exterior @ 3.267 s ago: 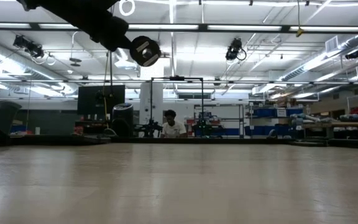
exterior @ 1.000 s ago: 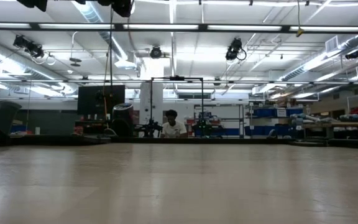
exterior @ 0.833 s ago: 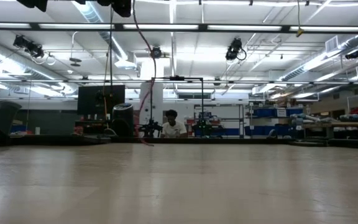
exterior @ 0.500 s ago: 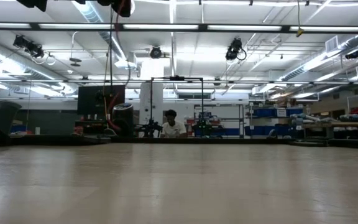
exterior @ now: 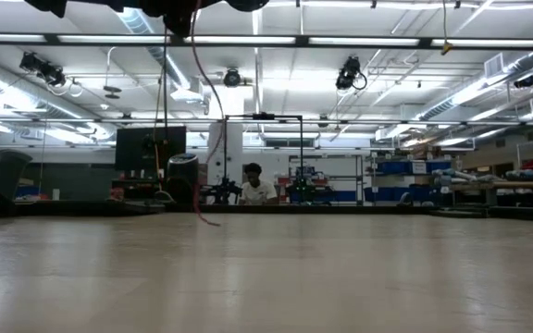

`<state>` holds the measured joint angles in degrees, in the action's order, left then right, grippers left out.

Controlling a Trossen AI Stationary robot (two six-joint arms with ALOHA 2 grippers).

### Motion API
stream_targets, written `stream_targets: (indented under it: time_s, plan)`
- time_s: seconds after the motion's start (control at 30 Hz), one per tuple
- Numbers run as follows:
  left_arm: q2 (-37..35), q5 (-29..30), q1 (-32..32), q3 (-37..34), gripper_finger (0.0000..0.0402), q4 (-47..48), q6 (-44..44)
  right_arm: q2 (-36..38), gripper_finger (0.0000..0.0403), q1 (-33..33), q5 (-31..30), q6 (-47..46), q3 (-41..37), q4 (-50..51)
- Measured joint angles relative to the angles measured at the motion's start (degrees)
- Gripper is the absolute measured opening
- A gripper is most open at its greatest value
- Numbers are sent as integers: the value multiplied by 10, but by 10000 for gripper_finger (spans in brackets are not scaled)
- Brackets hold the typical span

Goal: Coil cords
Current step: Uncoil the red wire from the spool

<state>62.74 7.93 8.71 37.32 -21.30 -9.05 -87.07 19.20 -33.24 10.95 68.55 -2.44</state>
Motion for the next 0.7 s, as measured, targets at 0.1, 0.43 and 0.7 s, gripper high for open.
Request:
stream_targets:
  time_s: [0.1,0.43,0.7]
  plan:
    - [0,21,0,0,3,1,3,0,5,-3,-2,-8,0,4]
    - [0,81,9,0,119,2,-24,0,2,-3,-2,-13,0,11]
    - [-17,101,12,0,151,53,-40,4,1,-5,1,-39,0,41]
